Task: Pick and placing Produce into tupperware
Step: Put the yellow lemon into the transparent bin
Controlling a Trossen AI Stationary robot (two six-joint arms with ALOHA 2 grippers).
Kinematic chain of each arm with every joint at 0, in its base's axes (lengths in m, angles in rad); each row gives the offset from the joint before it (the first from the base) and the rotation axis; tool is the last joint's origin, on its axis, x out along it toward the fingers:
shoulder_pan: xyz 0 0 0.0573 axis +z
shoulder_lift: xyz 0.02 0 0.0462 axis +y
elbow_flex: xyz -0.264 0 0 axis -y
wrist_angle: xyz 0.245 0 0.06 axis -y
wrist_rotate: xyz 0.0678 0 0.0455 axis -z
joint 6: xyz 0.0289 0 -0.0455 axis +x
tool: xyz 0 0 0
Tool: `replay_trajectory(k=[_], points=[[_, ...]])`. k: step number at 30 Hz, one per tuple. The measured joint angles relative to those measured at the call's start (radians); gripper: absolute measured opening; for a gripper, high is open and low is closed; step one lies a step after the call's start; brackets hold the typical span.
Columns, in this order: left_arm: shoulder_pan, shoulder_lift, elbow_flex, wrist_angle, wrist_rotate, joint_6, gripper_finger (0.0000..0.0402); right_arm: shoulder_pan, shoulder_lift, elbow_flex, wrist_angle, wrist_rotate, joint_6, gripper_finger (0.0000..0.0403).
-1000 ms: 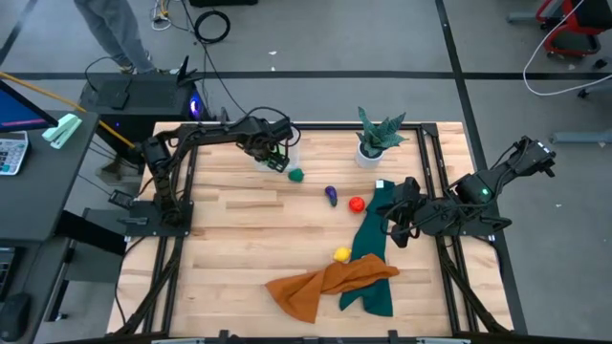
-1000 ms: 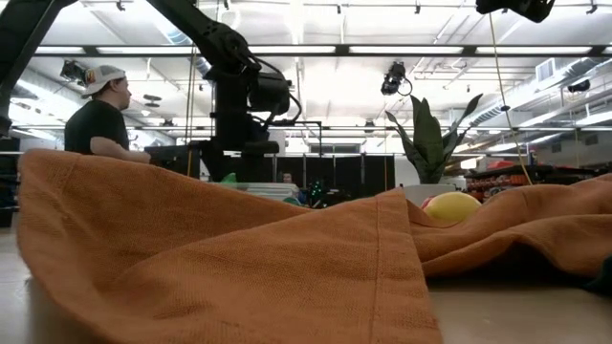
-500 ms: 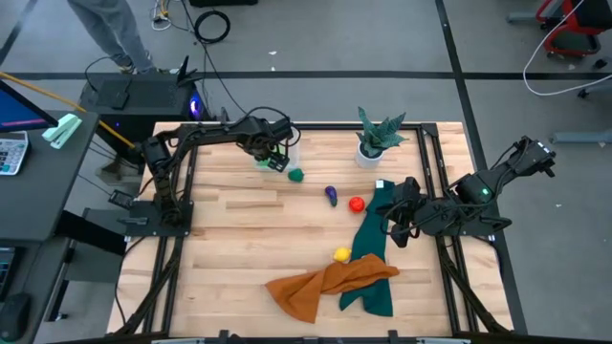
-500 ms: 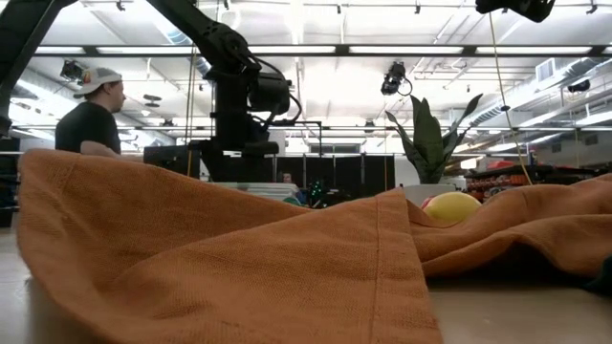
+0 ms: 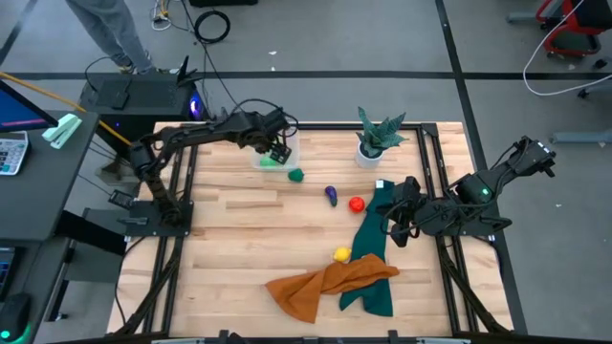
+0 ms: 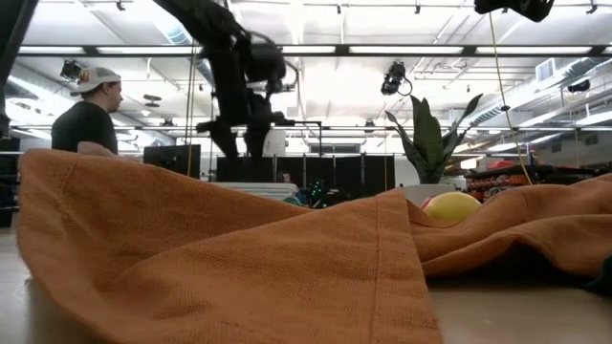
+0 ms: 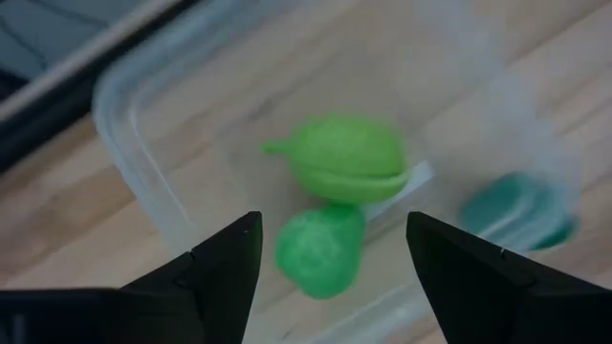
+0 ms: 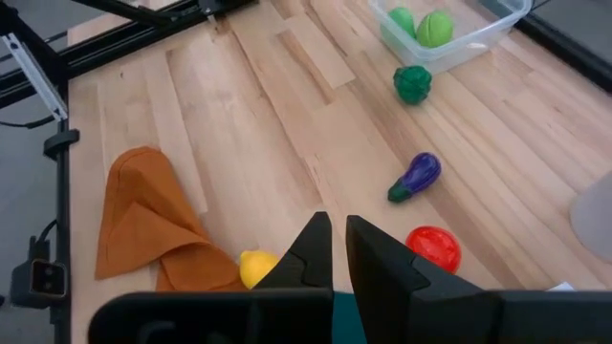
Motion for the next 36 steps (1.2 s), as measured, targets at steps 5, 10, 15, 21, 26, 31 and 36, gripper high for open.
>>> replay_trajectory(k=[5,10,15,21,26,31,36], points=[[-0.025,-0.112,0.000,0.011,0.000,-0.010,0.0263,0.000,0.000,0.000,-0.001,0.013,-0.004,0.0005],[-0.128,-0.196,0.000,0.022,0.005,-0.049,0.0261,0.000,0.000,0.000,-0.008,0.013,-0.006,0.0005],[-0.269,-0.236,0.001,0.109,-0.016,-0.134,0.0259,0.000,-0.011,0.000,-0.023,0.013,-0.006,0.0005],[-0.447,-0.239,0.001,0.186,-0.113,-0.245,0.0258,0.000,-0.032,0.000,-0.026,0.013,0.000,0.0005],[-0.573,-0.230,0.001,0.200,-0.211,-0.317,0.0258,0.000,-0.013,0.000,-0.021,-0.013,-0.014,0.0005],[-0.669,-0.224,0.001,0.198,-0.298,-0.379,0.0258,0.000,0.057,0.000,0.007,-0.069,-0.086,0.0005],[-0.749,-0.224,0.002,0.127,-0.413,-0.467,0.0258,-0.032,0.151,0.000,0.075,-0.150,-0.203,0.0005]])
